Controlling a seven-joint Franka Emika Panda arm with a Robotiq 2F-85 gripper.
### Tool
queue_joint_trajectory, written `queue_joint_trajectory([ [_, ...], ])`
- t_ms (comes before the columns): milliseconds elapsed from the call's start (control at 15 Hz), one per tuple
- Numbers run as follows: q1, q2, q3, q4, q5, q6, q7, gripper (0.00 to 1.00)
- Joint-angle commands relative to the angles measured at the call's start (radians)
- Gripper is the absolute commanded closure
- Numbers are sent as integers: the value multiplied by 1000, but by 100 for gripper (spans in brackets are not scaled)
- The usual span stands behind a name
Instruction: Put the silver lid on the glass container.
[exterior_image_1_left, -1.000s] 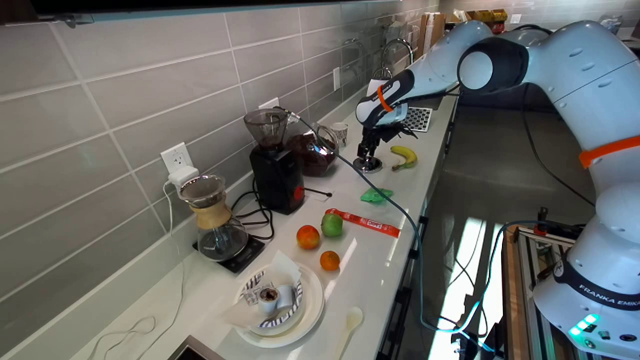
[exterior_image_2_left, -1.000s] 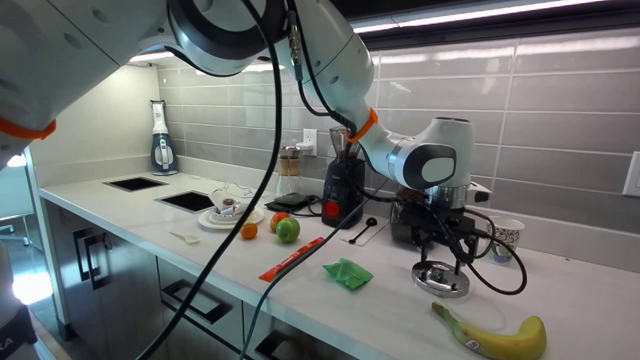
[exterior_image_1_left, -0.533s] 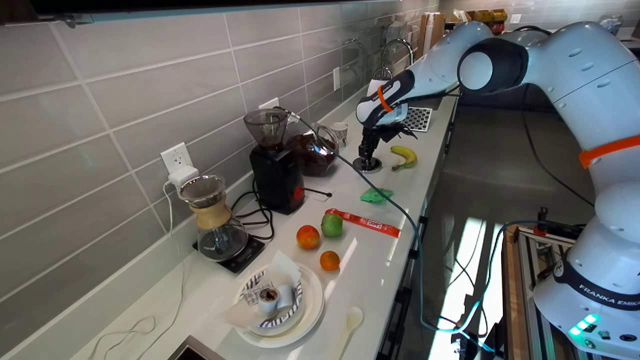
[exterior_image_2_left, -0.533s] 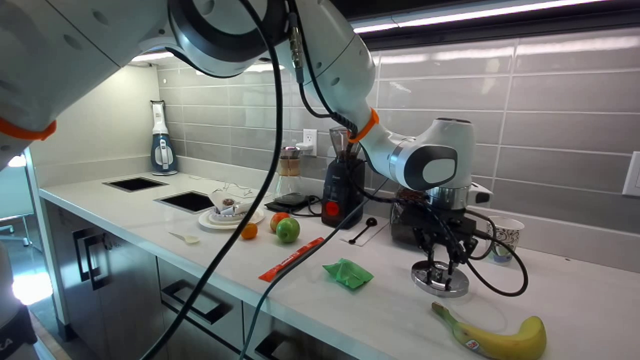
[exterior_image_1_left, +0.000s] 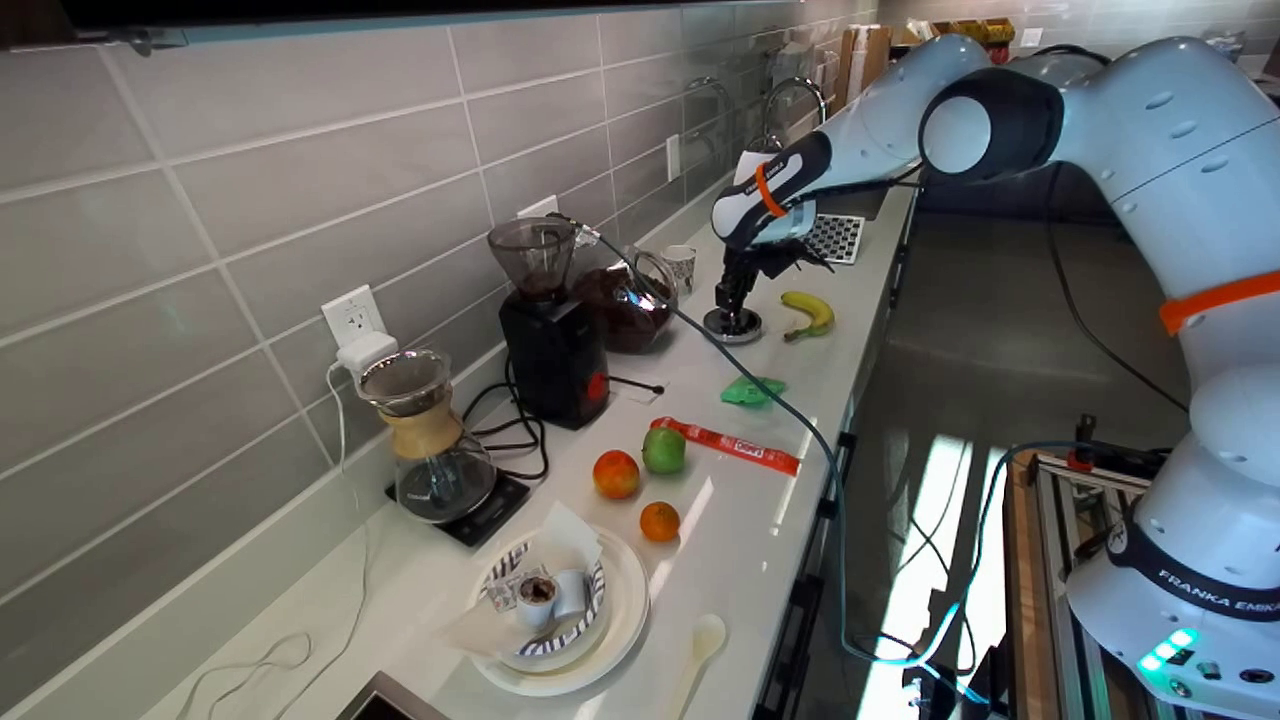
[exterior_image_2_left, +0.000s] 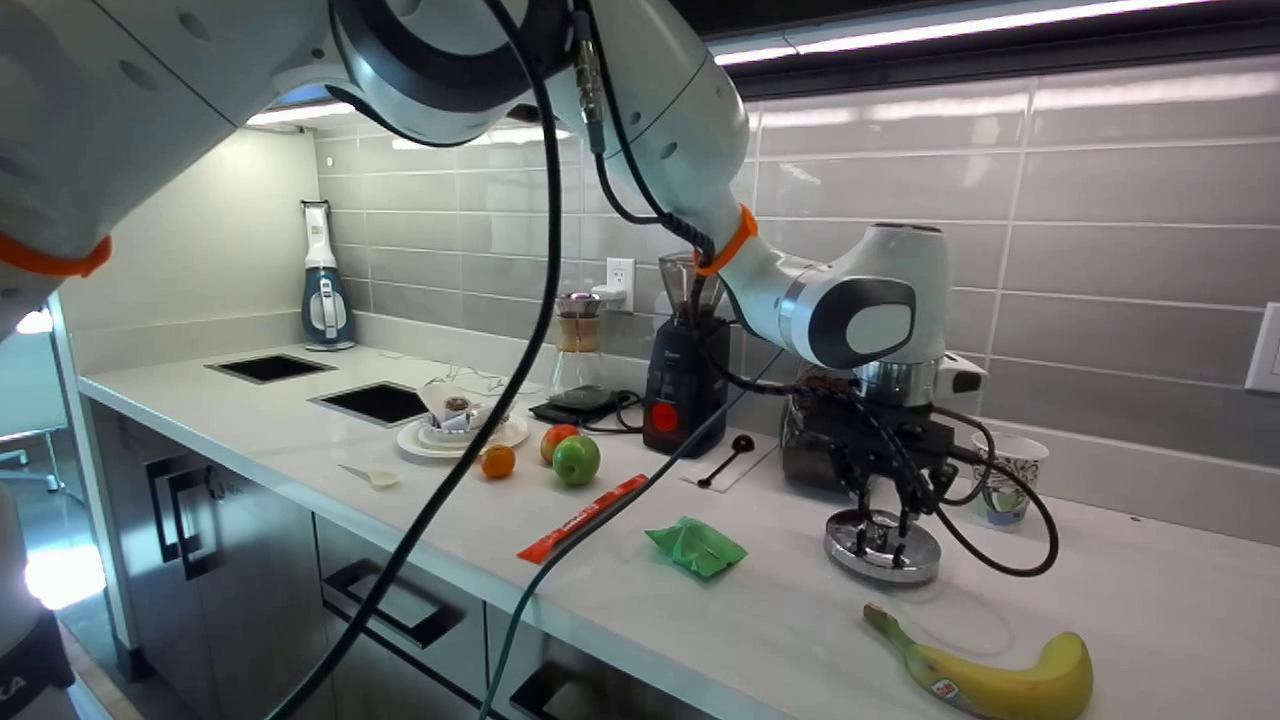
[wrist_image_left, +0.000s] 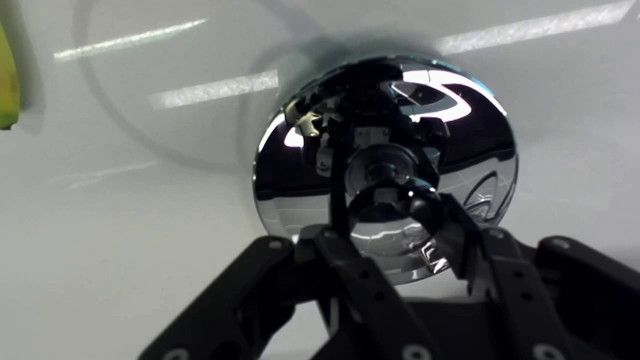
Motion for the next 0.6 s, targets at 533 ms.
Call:
queue_joint_trajectory([
  [533, -3, -323, 19, -303, 73, 22, -51, 79],
])
